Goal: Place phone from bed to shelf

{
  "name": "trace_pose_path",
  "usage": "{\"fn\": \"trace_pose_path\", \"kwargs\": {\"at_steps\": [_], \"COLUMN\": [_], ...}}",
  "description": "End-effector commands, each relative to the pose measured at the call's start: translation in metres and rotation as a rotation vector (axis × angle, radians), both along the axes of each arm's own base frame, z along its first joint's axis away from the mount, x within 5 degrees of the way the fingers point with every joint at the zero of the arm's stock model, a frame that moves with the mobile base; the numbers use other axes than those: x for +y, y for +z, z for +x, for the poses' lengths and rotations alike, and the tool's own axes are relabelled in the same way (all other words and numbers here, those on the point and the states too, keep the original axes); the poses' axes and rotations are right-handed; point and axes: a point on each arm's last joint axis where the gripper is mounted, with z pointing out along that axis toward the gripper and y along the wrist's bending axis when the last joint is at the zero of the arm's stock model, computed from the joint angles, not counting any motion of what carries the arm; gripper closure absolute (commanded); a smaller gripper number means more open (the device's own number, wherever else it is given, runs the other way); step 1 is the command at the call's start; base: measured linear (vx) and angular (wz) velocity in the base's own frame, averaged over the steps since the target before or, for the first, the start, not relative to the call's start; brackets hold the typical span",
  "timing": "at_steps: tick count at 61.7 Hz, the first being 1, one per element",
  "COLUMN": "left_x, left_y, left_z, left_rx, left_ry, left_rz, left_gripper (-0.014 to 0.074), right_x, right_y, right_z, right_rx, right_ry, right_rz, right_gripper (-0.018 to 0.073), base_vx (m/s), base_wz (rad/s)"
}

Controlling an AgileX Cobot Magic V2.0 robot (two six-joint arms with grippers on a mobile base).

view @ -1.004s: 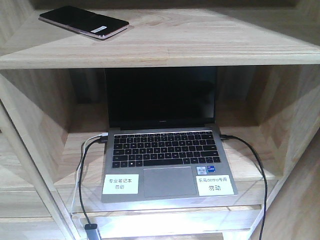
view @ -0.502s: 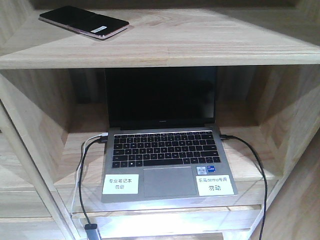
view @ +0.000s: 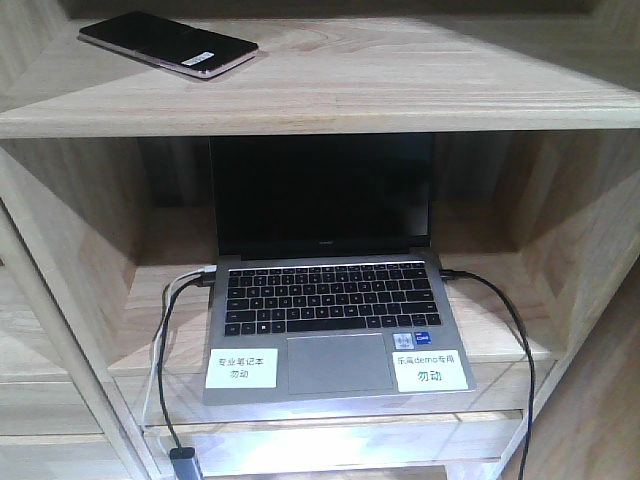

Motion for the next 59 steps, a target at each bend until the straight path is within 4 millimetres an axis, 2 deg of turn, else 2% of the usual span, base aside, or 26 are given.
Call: {"fn": "trace_pose_path", "kwargs": {"at_steps": [1, 59], "left_x": [0.0003, 0.0003], "left_y": [0.0157, 0.0157], "left_z": [-0.0021, -0.0021], "left_rx": [-0.107, -0.107], "left_ry": [0.003, 0.003], "left_rz": [-0.018, -0.018], "left_gripper": [0.0595, 0.0595], "right_x": [-0.0004, -0.0004], "right_y": [0.0052, 0.0051], "right_z": [-0.0003, -0.0003], "right_rx": [-0.087, -0.086], "right_ry": [-0.005, -0.005], "right_rz": [-0.029, -0.028], "right_gripper": [0.0564, 0.0564], "base_vx": [0.00, 0.00], "base_wz": [0.00, 0.00]}}
